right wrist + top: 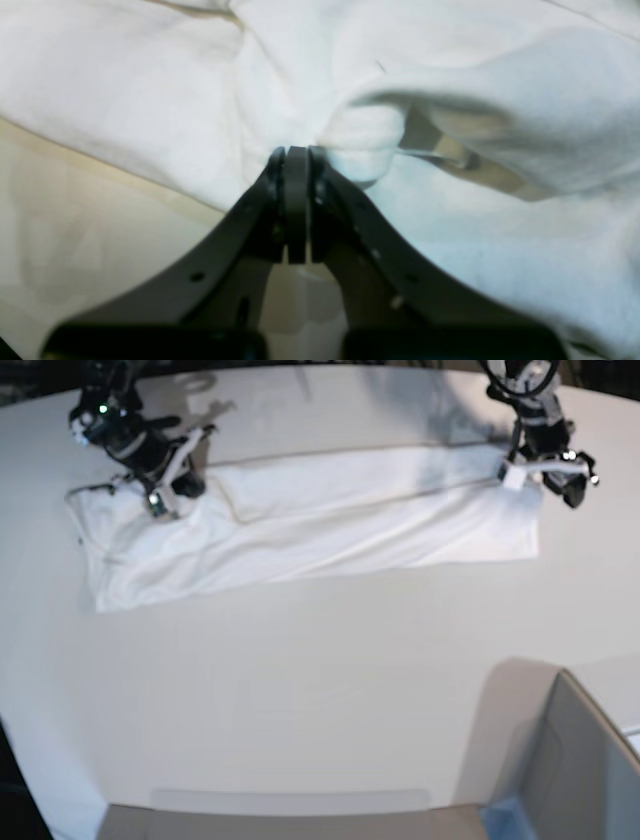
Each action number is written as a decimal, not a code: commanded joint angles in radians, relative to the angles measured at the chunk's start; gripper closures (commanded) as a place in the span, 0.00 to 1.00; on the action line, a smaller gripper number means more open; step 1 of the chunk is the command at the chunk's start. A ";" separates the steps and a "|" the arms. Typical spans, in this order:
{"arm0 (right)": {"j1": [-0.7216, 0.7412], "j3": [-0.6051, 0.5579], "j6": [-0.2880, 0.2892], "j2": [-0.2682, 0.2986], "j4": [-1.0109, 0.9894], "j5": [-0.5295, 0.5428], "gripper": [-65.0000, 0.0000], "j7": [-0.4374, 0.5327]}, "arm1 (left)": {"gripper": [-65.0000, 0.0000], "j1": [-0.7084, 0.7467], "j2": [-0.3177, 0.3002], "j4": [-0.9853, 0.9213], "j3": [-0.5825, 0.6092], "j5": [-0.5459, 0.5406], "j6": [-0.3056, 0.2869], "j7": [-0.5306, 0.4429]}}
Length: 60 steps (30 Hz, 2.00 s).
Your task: Layout the t-shirt on the table in an organized manner, then fold the t-shirt properly
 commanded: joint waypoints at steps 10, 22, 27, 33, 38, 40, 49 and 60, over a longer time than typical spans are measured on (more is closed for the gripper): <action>-0.001 0.007 0.014 0.006 0.014 0.016 1.00 0.019 | 0.62 -0.124 -0.008 0.022 -0.001 -0.519 0.025 0.002; 0.002 0.002 0.014 0.005 0.068 0.023 1.00 0.019 | 0.62 -0.121 -0.014 -0.235 -0.009 -0.703 0.023 -0.012; 0.001 0.008 0.014 -0.020 0.154 0.025 1.00 0.019 | 0.62 -0.165 -0.014 -0.334 -0.009 -0.699 0.023 -0.012; 0.030 0.007 0.014 -0.025 0.160 0.022 1.00 0.017 | 0.62 -0.162 -0.014 -0.335 -0.003 -0.697 0.023 -0.012; 0.021 0.010 0.014 -0.026 0.163 0.023 1.00 -0.119 | 0.62 -0.162 -0.014 -0.337 -0.006 -0.697 0.023 -0.012; 0.033 0.010 0.014 -0.023 0.164 0.025 0.99 -0.194 | 0.62 -0.162 -0.014 -0.337 -0.006 -0.697 0.023 -0.012; 0.052 0.183 0.014 -0.089 0.134 0.103 0.79 -0.233 | 0.62 -0.161 -0.014 -0.338 -0.001 -0.696 0.023 -0.012; 0.070 0.343 0.014 -0.104 0.137 0.201 0.74 -0.228 | 0.62 -0.153 -0.015 -0.338 -0.004 -0.696 0.023 -0.012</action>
